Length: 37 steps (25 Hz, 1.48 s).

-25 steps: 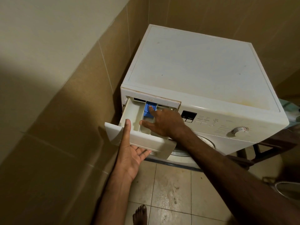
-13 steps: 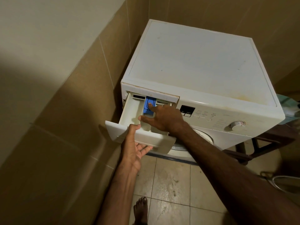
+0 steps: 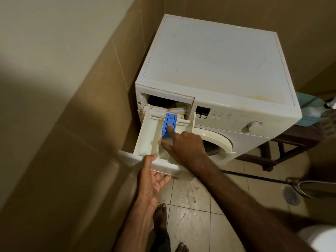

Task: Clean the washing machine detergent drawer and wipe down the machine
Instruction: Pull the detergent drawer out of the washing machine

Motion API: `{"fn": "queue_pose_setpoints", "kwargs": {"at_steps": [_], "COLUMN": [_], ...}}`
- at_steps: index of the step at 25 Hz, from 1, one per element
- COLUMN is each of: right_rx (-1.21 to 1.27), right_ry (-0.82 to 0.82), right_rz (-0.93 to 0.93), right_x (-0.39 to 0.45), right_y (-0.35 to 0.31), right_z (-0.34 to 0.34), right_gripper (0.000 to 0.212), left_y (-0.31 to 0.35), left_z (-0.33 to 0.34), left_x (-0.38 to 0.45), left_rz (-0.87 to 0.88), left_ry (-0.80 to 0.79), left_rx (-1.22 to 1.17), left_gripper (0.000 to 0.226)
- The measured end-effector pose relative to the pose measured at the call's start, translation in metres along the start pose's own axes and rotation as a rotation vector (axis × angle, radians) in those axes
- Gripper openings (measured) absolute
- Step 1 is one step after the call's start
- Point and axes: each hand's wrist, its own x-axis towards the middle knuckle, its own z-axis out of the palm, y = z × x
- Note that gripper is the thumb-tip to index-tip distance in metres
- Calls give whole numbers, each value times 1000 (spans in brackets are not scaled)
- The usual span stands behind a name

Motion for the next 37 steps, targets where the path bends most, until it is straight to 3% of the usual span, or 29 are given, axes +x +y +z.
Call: {"fn": "queue_pose_setpoints", "kwargs": {"at_steps": [7,10,12,14,17,21,24,28,32,35,37], "right_rx": [127,222,425,643,929,1428,1622,1607,1557,1521,1469], "right_ry": [136,352,532,609,516,315,343,586,771,872,942], "right_rz": [145,234,379,580,832,882,917,1041,1288,1423,1506], "right_x": [-69,-109,-140,-172,-206,-250,-287,-331,-384,-429,-463], "right_y": [53,89,114,136,166,187,196,202,205,208,209], "right_z": [-19,-30,-34,-39,-29,-27,-11,9,26,46,55], "right_gripper": [68,57,46,38,41,50,40,31,24,36,32], "left_y": [-17,-24,-31,-40,-55,-74,-93,-124,-155,-171,-182], "left_z": [37,63,80,94,109,128,143,164,177,186,194], "left_x": [-46,-66,-77,-88,-107,-127,-142,-166,-179,-193,-201], "left_rz": [16,-25,-61,-111,-163,-253,-333,-420,-467,-475,-458], "left_ry": [-103,-180,-233,-267,-345,-434,-532,-712,-878,-1020,-1048], "left_rx": [149,192,229,261,336,423,526,714,1062,1396,1526], "left_gripper": [73,55,50,51,62,67,65,68,90,76,77]}}
